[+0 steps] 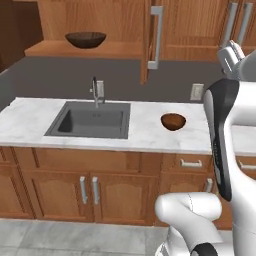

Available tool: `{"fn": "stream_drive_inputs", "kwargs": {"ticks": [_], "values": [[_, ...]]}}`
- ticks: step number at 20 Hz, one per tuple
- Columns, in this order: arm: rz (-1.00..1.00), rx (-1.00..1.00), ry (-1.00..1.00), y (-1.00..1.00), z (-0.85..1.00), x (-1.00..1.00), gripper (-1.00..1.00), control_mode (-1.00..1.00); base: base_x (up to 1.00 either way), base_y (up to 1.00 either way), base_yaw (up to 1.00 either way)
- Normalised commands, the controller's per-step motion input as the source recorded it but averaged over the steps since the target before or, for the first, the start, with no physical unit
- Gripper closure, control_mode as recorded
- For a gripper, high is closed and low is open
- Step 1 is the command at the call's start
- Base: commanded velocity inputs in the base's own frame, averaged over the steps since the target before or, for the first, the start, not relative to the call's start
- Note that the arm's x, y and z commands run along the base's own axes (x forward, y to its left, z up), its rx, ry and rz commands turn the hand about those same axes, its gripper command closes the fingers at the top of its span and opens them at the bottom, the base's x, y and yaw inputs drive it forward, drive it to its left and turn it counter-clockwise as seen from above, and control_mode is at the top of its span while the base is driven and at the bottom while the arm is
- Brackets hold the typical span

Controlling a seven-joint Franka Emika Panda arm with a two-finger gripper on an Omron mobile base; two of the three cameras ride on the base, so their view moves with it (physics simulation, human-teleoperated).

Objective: Pick up the bowls on the counter and stack them on top of one another in the open cabinet. Place the smaller bowl on top of the larger bowl.

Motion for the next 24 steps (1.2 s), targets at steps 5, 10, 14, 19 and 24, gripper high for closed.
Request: {"fn": "stream_drive_inputs", "kwargs": {"ticks": [5, 10, 14, 19, 24], "values": [[0.00, 0.00, 0.00, 0.00, 0.00, 0.00, -1.00, 1.00, 0.62, -0.34, 0.01], [0.00, 0.00, 0.00, 0.00, 0.00, 0.00, -1.00, 1.00, 0.62, -0.35, 0.00], [0.00, 0.00, 0.00, 0.00, 0.00, 0.00, -1.00, 1.00, 0.61, -0.36, 0.01], [0.00, 0.00, 0.00, 0.00, 0.00, 0.00, -1.00, 1.00, 0.52, -0.31, 0.06], [0.00, 0.00, 0.00, 0.00, 0.00, 0.00, -1.00, 1.00, 0.41, -0.21, 0.12]]}}
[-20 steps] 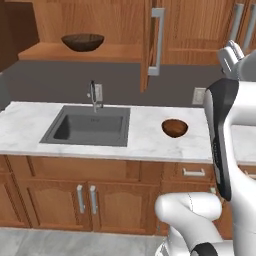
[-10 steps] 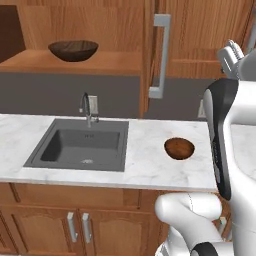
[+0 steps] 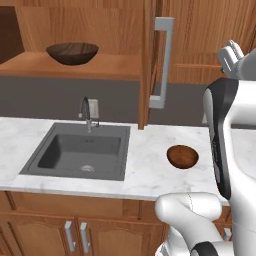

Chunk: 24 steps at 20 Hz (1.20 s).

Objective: Pick up the bowls on the counter and stack them on top of one another in the open cabinet. Place the smaller bowl on top of the larger bowl.

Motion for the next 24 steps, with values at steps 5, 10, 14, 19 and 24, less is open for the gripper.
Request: {"fn": "stream_drive_inputs", "kwargs": {"ticks": [5, 10, 14, 19, 24], "values": [[0.00, 0.00, 0.00, 0.00, 0.00, 0.00, -1.00, 1.00, 0.17, -0.26, 0.14], [0.00, 0.00, 0.00, 0.00, 0.00, 0.00, -1.00, 1.00, 0.00, -0.37, 0.01], [0.00, 0.00, 0.00, 0.00, 0.00, 0.00, -1.00, 1.00, 0.00, -0.39, -0.05], [-0.01, 0.01, 0.00, -0.11, -0.04, -0.02, -1.00, -1.00, 0.00, -0.21, -0.03], [0.11, 0.05, -0.03, -0.16, -0.08, -0.22, -1.00, -1.00, 0.00, 0.00, 0.00]]}}
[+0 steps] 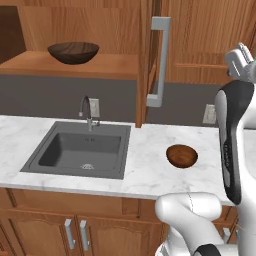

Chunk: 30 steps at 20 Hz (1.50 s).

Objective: Pick up the bowls on the counter and stack them on top of one another in the open cabinet. Place the smaller bowl on top of the larger bowl.

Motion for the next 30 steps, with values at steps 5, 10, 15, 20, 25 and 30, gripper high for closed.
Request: {"fn": "stream_drive_inputs", "kwargs": {"ticks": [5, 10, 15, 20, 25, 30], "values": [[0.13, 0.10, -0.01, -0.14, -0.15, -0.04, -1.00, -1.00, 0.00, 0.00, 0.00], [0.13, 0.04, 0.08, -0.10, -0.22, 0.00, -1.00, -1.00, 0.00, 0.00, 0.00], [0.11, 0.01, 0.16, -0.08, -0.28, 0.01, -1.00, -1.00, 0.00, 0.00, 0.00], [0.11, 0.04, 0.16, -0.10, -0.25, -0.01, -1.00, -1.00, 0.00, 0.00, 0.00], [0.13, 0.06, 0.03, -0.04, -0.33, -0.03, -1.00, -1.00, 0.00, 0.00, 0.00], [0.12, 0.03, -0.04, 0.01, -0.50, -0.05, -1.00, -1.00, 0.00, 0.00, 0.00]]}}
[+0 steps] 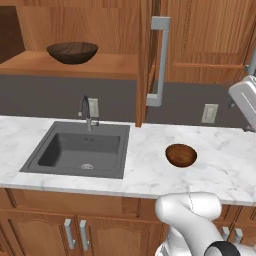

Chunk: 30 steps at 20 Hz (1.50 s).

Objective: Pick up the bowls on the counter and stack them on top of one another in the open cabinet. Place the smaller bowl on top of the larger bowl.

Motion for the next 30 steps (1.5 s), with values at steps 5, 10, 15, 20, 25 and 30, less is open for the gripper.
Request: {"fn": "stream_drive_inputs", "kwargs": {"ticks": [5, 10, 15, 20, 25, 30], "values": [[0.08, -0.03, -0.06, 0.02, -0.47, -0.08, -1.00, -1.00, 0.00, 0.00, 0.00], [0.06, -0.03, 0.00, 0.01, -0.42, -0.04, -1.00, -1.00, 0.00, 0.00, 0.00], [0.08, 0.05, 0.19, -0.01, -0.28, 0.16, -1.00, -1.00, 0.00, 0.00, 0.00], [0.08, 0.05, 0.18, 0.00, -0.33, 0.21, -1.00, -1.00, 0.00, 0.00, 0.00], [0.07, 0.07, 0.10, -0.03, -0.35, 0.14, -1.00, -1.00, 0.00, 0.00, 0.00], [0.06, 0.10, 0.02, -0.01, -0.37, 0.10, -1.00, -1.00, 0.00, 0.00, 0.00]]}}
